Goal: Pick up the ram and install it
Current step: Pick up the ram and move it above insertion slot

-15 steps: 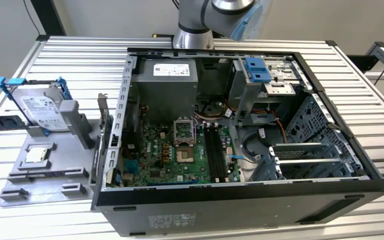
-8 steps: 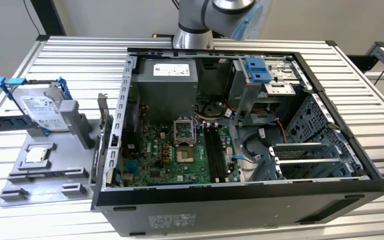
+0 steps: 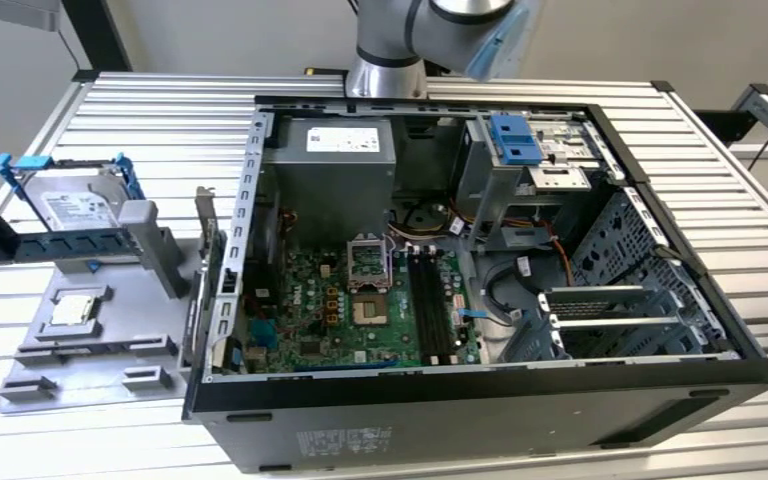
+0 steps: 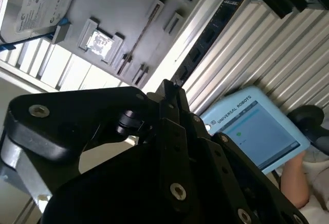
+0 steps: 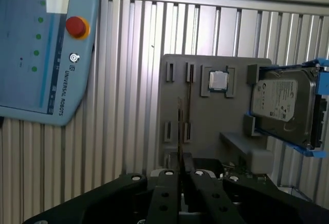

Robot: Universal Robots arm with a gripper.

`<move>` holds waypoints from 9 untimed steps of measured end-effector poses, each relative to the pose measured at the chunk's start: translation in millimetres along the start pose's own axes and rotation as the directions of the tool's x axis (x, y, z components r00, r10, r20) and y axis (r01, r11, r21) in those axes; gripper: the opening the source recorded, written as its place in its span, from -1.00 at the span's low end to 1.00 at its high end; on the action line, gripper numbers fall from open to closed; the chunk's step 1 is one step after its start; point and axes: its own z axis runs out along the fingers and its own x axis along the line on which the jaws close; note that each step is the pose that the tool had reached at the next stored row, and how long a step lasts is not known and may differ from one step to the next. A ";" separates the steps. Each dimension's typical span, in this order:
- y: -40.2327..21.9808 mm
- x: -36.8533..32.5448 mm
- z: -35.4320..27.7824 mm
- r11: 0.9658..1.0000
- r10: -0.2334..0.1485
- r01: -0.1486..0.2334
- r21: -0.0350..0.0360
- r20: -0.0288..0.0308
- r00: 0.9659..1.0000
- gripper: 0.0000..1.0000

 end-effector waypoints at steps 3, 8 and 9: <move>-13.6 0.7 0.2 1.000 0.000 0.000 0.000 0.000 1.000 -1.00; -36.4 2.0 0.4 1.000 -0.001 0.001 0.000 0.000 1.000 -1.00; -40.8 2.2 0.5 1.000 -0.001 0.001 0.000 0.000 1.000 -1.00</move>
